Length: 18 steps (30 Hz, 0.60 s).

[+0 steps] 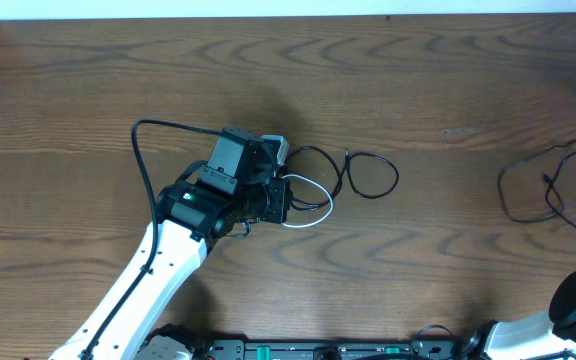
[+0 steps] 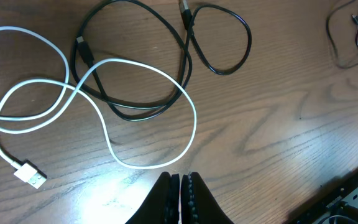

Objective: Untangle cables

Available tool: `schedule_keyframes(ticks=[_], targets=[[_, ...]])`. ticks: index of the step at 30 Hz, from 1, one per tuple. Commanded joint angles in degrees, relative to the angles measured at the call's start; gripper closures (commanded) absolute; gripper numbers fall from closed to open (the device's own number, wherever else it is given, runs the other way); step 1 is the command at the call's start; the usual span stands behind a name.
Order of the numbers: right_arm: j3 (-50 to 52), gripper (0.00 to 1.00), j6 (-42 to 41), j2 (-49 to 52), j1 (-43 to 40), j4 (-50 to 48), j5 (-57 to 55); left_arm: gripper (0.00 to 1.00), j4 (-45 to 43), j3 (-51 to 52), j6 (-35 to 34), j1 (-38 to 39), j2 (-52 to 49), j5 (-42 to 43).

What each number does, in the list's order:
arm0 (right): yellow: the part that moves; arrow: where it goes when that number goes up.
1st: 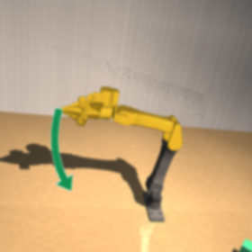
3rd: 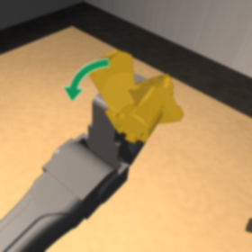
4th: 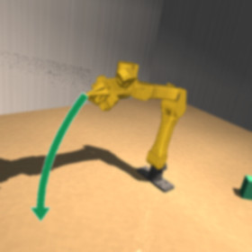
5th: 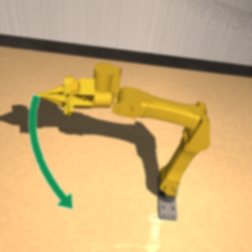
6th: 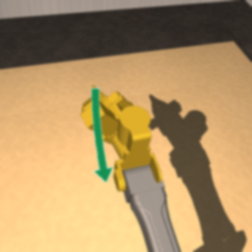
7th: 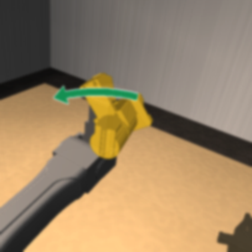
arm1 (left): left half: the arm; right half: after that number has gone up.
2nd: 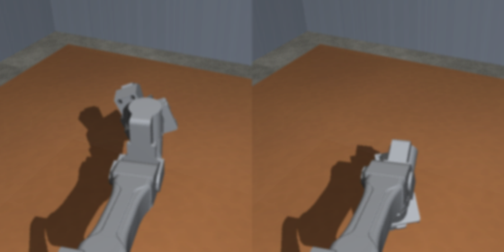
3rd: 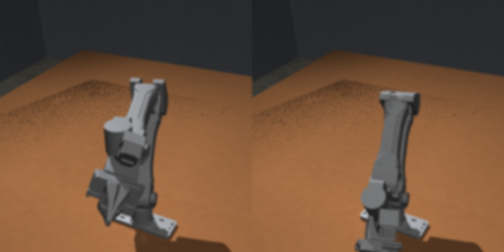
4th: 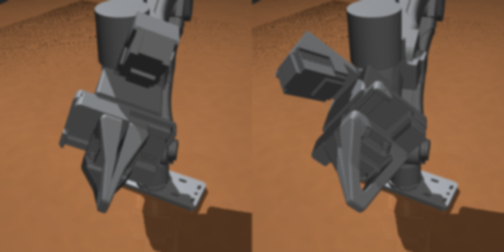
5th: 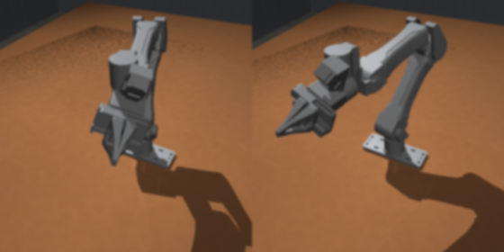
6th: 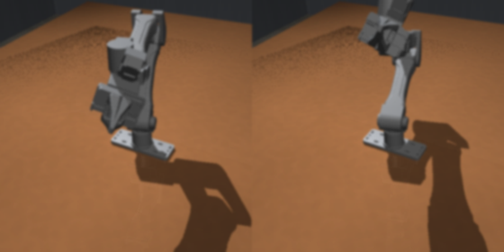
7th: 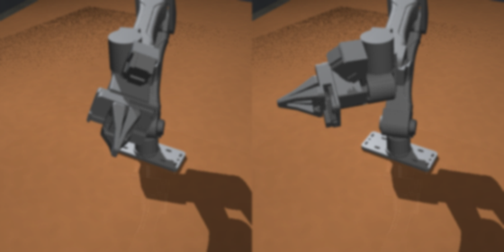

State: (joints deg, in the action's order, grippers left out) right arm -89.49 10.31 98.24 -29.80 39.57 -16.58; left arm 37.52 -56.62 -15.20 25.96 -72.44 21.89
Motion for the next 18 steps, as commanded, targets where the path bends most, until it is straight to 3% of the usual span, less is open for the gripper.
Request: schedule_keyframes(ticks=[1, 5, 8, 13, 18], targets=[[0.11, 0.69, -3.43, 0.33, -0.13, 0.02, 17.49, 0.91, 0.20, -0.02, -0.31, 0.11, -0.22, -1.01], [0.33, 0.69, -3.65, 0.33, 0.57, 0.50, 40.54, 0.91, 0.20, -0.02, -0.31, 0.11, -0.22, -1.64], [0.37, 0.67, -3.63, 0.35, 2.58, 2.99, 50.62, 0.91, 0.20, -0.02, -0.31, 0.11, -0.22, -1.66], [0.74, 0.60, -3.30, 0.35, 9.94, 10.88, 51.45, 0.92, 0.42, 0.00, -1.68, 0.11, -0.22, -4.83], [3.43, 0.56, -3.37, 0.35, 19.47, 14.21, 51.41, 0.92, 3.80, 0.00, -10.19, 0.11, -0.22, -18.78]])
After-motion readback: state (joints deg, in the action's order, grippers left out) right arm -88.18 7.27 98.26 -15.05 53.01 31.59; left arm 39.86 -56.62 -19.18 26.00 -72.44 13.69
